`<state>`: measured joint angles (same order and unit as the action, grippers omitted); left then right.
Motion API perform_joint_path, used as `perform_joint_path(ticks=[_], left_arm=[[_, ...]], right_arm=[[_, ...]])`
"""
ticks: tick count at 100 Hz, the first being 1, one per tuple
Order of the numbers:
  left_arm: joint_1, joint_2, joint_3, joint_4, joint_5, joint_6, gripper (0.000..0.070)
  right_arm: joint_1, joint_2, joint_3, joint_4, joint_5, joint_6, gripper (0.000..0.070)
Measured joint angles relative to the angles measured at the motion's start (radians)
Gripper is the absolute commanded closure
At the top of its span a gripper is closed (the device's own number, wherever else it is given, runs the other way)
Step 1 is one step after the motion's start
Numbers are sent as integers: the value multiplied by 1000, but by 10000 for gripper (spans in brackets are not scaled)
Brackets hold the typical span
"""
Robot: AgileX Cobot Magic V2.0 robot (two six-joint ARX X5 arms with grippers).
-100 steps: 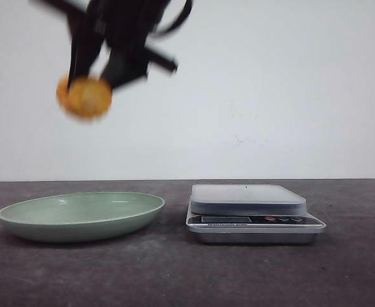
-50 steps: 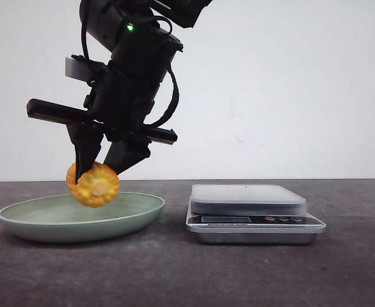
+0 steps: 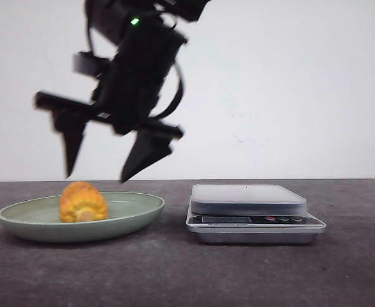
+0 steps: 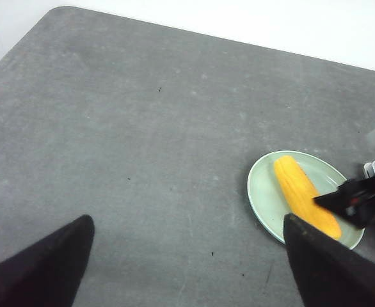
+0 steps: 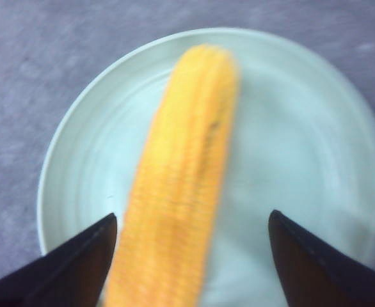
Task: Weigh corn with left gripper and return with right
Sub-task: 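Open the right gripper and lift it away from the plate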
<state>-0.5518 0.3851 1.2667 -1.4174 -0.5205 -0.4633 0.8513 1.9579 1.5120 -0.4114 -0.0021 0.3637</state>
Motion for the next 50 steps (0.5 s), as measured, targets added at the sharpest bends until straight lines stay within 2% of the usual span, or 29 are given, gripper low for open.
perform_joint_path(ticks=[15, 50], left_arm=[[0, 0, 0, 0, 0, 0, 146], [0, 0, -10, 0, 0, 6, 146]], right_arm=[[-121, -169, 1, -82, 3, -36, 224], [-398, -650, 6, -399, 5, -193, 226]])
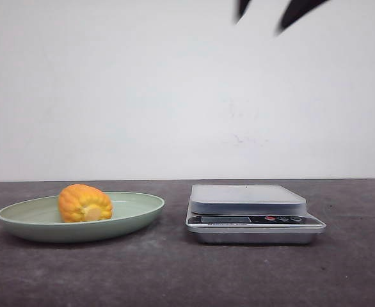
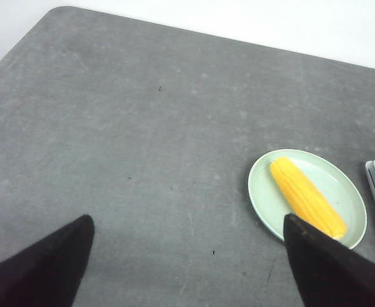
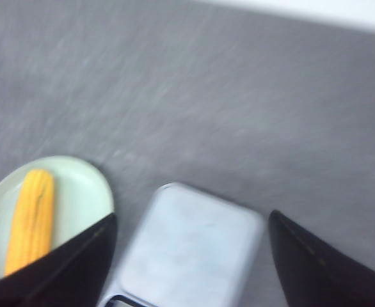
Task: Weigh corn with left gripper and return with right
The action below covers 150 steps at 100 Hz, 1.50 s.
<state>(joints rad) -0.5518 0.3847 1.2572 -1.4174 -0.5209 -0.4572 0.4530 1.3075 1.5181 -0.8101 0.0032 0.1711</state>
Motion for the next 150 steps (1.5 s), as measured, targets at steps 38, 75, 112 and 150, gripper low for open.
perform_joint_path(ticks=[38, 75, 112, 150], left_arm=[[0, 0, -8, 41, 0, 23, 146], [0, 0, -114, 124, 19, 30, 150], [0, 0, -195, 268, 31, 82, 690], [0, 0, -195, 272, 47, 97, 683]], right_arm=[[-166, -571, -21, -262, 79, -41, 224], [-166, -981, -351, -335, 72, 38, 228], [-166, -1070, -500, -280, 80, 61, 694], [-166, -1070, -504, -274, 77, 61, 694]])
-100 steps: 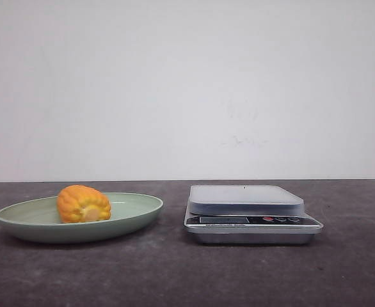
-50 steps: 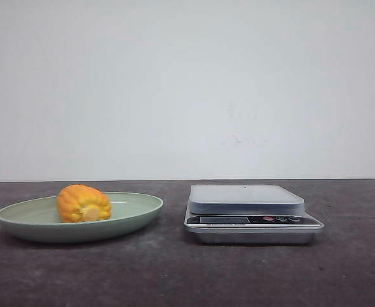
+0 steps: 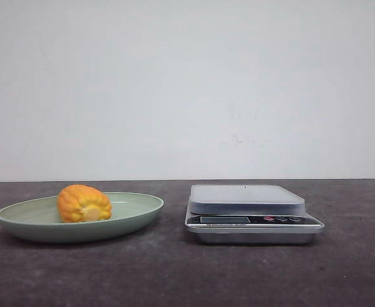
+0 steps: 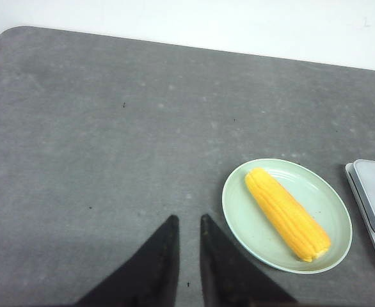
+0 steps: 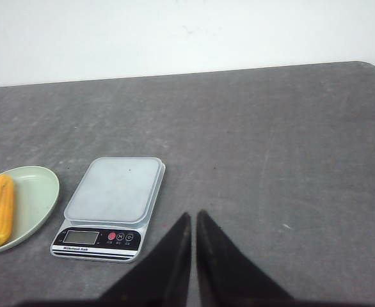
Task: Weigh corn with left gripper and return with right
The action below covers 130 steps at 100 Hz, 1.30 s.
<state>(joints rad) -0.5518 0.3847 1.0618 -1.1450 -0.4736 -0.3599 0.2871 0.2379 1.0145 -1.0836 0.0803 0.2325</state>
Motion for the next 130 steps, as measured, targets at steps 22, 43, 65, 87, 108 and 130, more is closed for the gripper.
perform_joint_path(ticks=[22, 43, 65, 87, 108, 130], left_arm=[[0, 0, 0, 0, 0, 2, 683], [0, 0, 0, 0, 0, 2, 683], [53, -7, -30, 68, -9, 12, 683], [311, -161, -352, 498, 120, 123, 683], [497, -304, -742, 893, 386, 171, 683], [515, -377, -981, 993, 455, 179, 683]], right_arm=[[0, 0, 0, 0, 0, 0, 694], [0, 0, 0, 0, 0, 0, 694], [0, 0, 0, 0, 0, 0, 694], [0, 0, 0, 0, 0, 0, 694], [0, 0, 0, 0, 0, 0, 694], [0, 0, 0, 0, 0, 0, 694]])
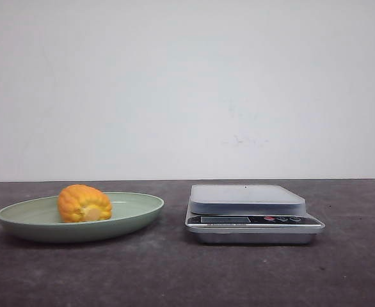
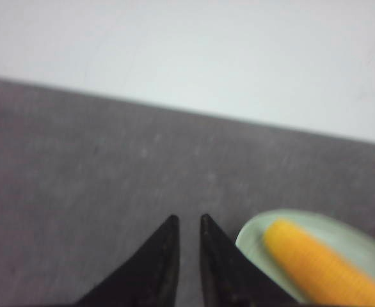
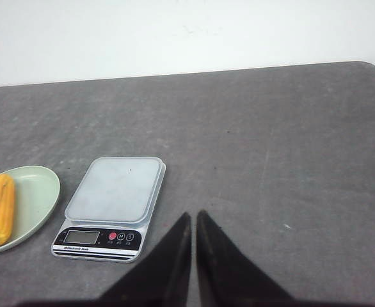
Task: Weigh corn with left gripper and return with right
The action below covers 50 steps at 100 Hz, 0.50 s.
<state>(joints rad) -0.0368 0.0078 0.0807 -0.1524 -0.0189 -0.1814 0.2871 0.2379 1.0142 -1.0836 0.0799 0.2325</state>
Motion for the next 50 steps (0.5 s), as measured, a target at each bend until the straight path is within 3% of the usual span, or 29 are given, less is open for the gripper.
perform_joint_path(ticks=[31, 50], left_arm=[[0, -2, -49, 21, 0, 6, 683], [0, -3, -49, -31, 0, 7, 683]], right_arm=[[0, 0, 0, 0, 0, 0, 694], [0, 0, 0, 0, 0, 0, 694]])
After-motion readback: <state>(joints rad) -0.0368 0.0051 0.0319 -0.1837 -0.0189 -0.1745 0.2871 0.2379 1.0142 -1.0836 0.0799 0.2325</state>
